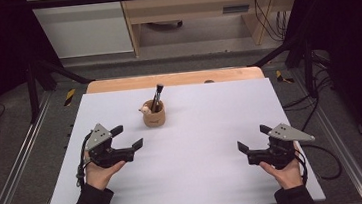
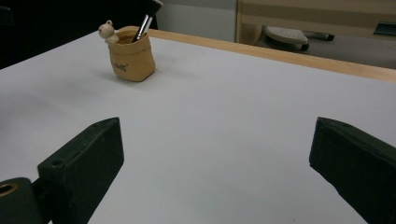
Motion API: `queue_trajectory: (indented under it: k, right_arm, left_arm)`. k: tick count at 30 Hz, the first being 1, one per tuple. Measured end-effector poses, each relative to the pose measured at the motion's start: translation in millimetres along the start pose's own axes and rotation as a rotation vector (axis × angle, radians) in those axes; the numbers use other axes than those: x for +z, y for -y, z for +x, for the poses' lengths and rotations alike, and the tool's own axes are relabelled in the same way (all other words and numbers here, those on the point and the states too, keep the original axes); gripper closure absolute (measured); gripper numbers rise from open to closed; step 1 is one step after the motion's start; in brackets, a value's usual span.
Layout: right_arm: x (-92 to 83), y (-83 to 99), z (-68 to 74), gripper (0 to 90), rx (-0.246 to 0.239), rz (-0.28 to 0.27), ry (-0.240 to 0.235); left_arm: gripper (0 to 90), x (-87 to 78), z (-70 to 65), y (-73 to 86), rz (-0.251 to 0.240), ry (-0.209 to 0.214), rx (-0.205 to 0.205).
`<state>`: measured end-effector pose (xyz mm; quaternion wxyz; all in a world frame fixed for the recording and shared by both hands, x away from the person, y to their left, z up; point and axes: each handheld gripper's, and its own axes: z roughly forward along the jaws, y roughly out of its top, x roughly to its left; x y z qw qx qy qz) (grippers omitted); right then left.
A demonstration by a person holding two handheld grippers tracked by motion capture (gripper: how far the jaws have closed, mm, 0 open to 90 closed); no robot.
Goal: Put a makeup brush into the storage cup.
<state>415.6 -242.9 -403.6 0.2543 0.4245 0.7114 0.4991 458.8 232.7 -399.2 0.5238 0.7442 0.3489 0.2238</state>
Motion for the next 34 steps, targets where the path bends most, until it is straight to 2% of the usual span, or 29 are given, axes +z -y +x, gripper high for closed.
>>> queue_trajectory:
  k: [18, 24, 30, 34]
  right_arm:
    - [2.1, 3.0, 0.3, 3.6, -0.002, 0.014, 0.004]
    - [1.7, 3.8, 0.0, 3.6, -0.006, 0.013, 0.001]
    - [1.9, 5.4, 0.2, 3.6, -0.005, 0.014, -0.003]
    - [2.8, 6.7, 0.8, 3.6, -0.005, 0.021, -0.003]
  left_arm:
    - [8.5, -36.5, 12.9, 30.2, 0.027, -0.065, -0.017]
    - [8.4, -45.9, 19.2, 42.0, 0.030, -0.083, -0.048]
    - [8.5, -47.0, 20.8, 47.8, 0.035, -0.088, -0.065]
    - [8.4, -46.3, 20.2, 48.5, 0.045, -0.090, -0.058]
